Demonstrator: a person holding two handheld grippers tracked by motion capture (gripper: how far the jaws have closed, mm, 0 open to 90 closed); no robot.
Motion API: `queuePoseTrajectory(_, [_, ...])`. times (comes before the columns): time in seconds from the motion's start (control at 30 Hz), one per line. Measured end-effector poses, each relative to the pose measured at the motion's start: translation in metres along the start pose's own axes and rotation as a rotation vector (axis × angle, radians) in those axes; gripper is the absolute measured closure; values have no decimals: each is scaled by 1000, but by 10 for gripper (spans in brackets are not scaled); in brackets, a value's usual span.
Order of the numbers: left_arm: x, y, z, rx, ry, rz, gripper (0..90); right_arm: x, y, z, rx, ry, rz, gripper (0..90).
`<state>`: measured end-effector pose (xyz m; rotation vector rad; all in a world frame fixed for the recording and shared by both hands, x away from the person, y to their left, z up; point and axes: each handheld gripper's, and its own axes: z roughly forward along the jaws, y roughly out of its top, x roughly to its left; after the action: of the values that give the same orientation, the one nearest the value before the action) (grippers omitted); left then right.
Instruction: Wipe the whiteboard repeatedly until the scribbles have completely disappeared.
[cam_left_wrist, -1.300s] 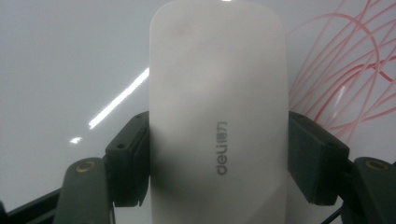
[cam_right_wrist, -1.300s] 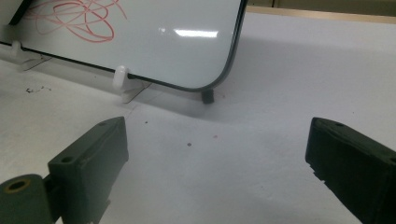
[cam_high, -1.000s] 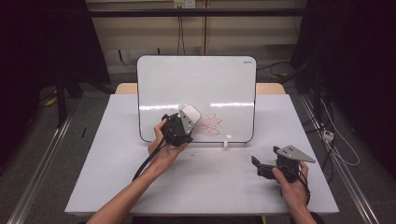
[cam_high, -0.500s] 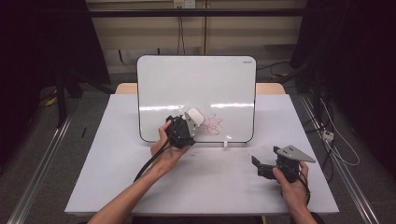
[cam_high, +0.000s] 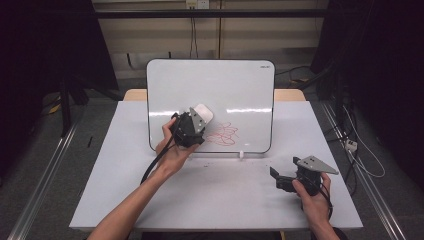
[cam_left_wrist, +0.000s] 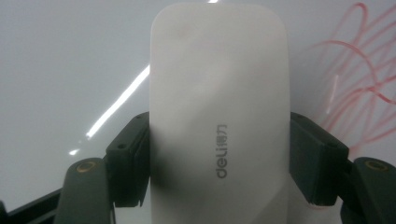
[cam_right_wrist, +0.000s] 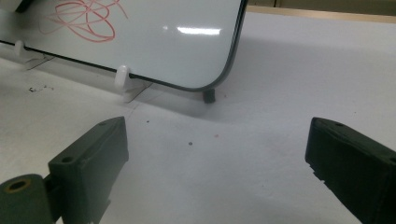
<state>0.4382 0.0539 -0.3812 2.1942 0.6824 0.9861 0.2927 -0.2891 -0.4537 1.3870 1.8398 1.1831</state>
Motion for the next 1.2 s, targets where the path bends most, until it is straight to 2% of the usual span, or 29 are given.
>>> queuePoseTrajectory(0.03, [5,1,-1,2,-8,-9,311,0,0,0,0,0,-1,60])
queuePoseTrajectory(0.07, [8,1,-1,-7,8,-17,311,0,0,0,-3,1,-3,60])
queuePoseTrajectory(0.17, [16,-1,-2,-9,16,-50,311,-1,0,0,-1,1,-1,60])
queuePoseTrajectory(0.2, [16,-3,-2,-21,24,-62,311,-1,0,0,-1,1,1,60])
queuePoseTrajectory(0.3, [15,-7,-4,1,29,-51,311,0,0,-1,-1,2,-1,60])
queuePoseTrajectory(0.4, [13,-13,-5,-3,32,-79,311,0,0,-1,-2,3,-1,60])
queuePoseTrajectory(0.43, [12,-15,-5,0,42,-73,310,0,0,-1,-2,2,-1,60])
queuePoseTrajectory(0.47, [11,-16,-6,4,29,-84,310,0,0,-1,-3,1,-2,60])
queuePoseTrajectory(0.57, [8,-18,-6,1,49,-80,311,0,0,0,-3,0,-3,60])
queuePoseTrajectory(0.6, [8,-18,-6,0,46,-82,310,0,0,0,-3,-1,-3,60])
queuePoseTrajectory(0.63, [9,-17,-6,13,24,-79,310,0,0,-1,-3,-1,-3,60])
queuePoseTrajectory(0.77, [-2,-12,-3,1,17,-49,310,1,0,-1,-2,0,-4,58])
queuePoseTrajectory(0.8, [-12,-9,-1,-5,19,-30,310,1,0,0,2,1,0,59])
queuePoseTrajectory(0.87, [-15,-8,0,-3,17,-16,310,1,0,0,1,1,-1,59])
queuePoseTrajectory(0.93, [-27,-5,2,-5,4,1,309,1,0,-1,-3,2,-4,59])
queuePoseTrajectory(1.07, [-33,-5,3,-10,13,9,309,1,0,-1,-4,4,-6,59])
queuePoseTrajectory(1.13, [-32,-6,4,-11,-8,-11,308,1,0,-1,-3,5,-7,61])
queuePoseTrajectory(1.2, [-35,-6,4,-13,8,-2,308,1,0,-1,-3,5,-7,61])
